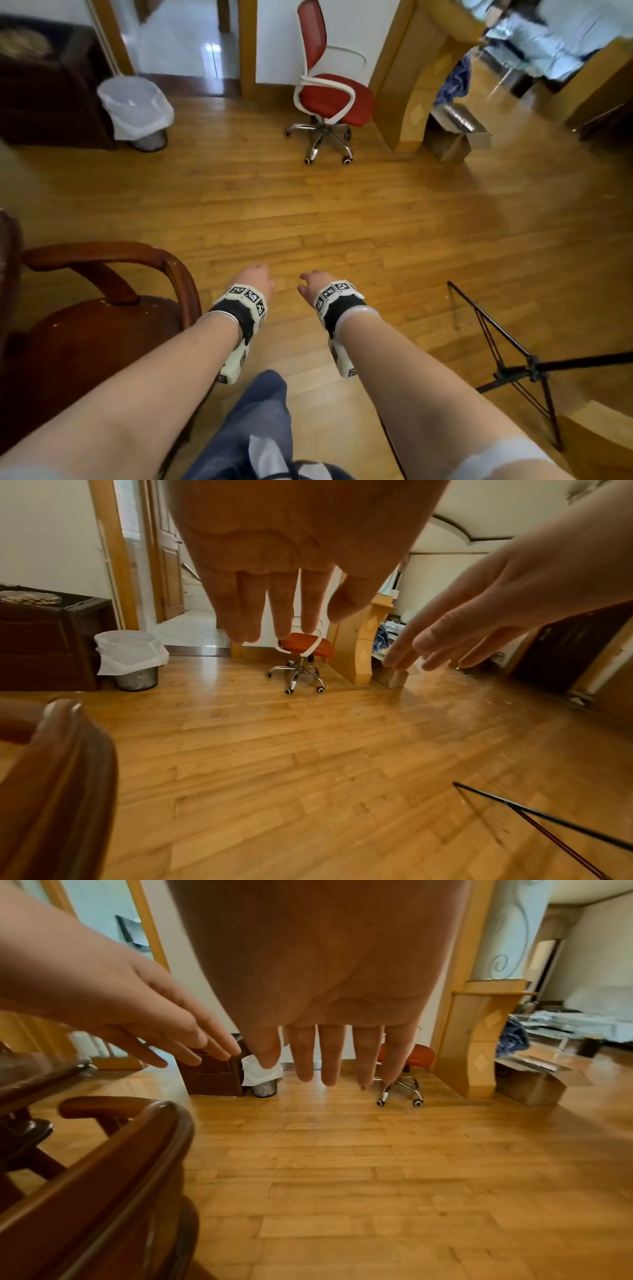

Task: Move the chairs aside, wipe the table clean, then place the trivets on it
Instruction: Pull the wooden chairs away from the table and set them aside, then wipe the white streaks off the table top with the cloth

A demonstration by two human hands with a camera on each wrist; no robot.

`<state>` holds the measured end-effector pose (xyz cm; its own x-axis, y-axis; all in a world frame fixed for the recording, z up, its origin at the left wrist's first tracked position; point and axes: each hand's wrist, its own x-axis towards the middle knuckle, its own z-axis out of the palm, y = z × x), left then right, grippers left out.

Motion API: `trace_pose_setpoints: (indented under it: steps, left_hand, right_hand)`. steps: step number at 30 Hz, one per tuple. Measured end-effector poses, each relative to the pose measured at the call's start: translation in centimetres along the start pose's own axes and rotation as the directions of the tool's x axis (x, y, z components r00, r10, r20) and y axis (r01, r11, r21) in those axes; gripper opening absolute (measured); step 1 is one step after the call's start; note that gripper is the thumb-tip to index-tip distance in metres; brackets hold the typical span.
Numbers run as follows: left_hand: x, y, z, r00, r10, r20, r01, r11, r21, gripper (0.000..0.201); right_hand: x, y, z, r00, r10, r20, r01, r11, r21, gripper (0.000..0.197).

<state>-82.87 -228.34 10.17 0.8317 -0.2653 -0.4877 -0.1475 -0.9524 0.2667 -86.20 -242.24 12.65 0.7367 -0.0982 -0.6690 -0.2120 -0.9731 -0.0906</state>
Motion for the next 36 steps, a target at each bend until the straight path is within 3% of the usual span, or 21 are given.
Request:
trace_pose_setpoints:
  steps: [5,13,21,25,29,32,36]
  left_hand:
    - [9.9,0.7,-6.5,0.999,-0.043,-0.032,0.042,0.999,-0.033,0.042]
    - [22.7,-1.5,-14.9,0.973,-0.227,-0.037,0.223,0.970,-0.102,0.043]
    - [33.4,-4.2,-25.7,0.880,-0.456,-0.135,0.409,0.870,-0.275,0.050]
    - [37.1,-6.5,-30.4,0.808,-0.571,-0.145,0.474,0.775,-0.418,0.051]
    - [40.8,-11.0,-33.3,0.754,-0.646,-0.122,0.525,0.704,-0.479,0.052]
    - [44.0,-15.2,-35.4,0.733,-0.671,-0.111,0.542,0.675,-0.500,0.052]
    - [48.8,-22.4,-38.6,0.716,-0.689,-0.112,0.547,0.653,-0.524,0.053]
  right_hand:
    - [8.6,0.3,-9.5,0.999,-0.042,0.003,0.042,0.996,-0.072,0.045]
    - [22.3,-2.7,-21.8,0.976,-0.218,-0.005,0.215,0.965,-0.151,0.047]
    - [35.9,-6.9,-35.7,0.913,-0.407,0.036,0.396,0.860,-0.323,0.049]
    - [41.5,-11.7,-42.1,0.875,-0.483,0.043,0.461,0.800,-0.384,0.051]
    - [45.2,-17.6,-45.0,0.814,-0.578,0.054,0.541,0.721,-0.433,0.051]
    - [48.9,-23.3,-46.2,0.775,-0.625,0.089,0.589,0.664,-0.461,0.051]
    - [53.5,-31.5,-49.3,0.783,-0.609,0.125,0.591,0.667,-0.454,0.051]
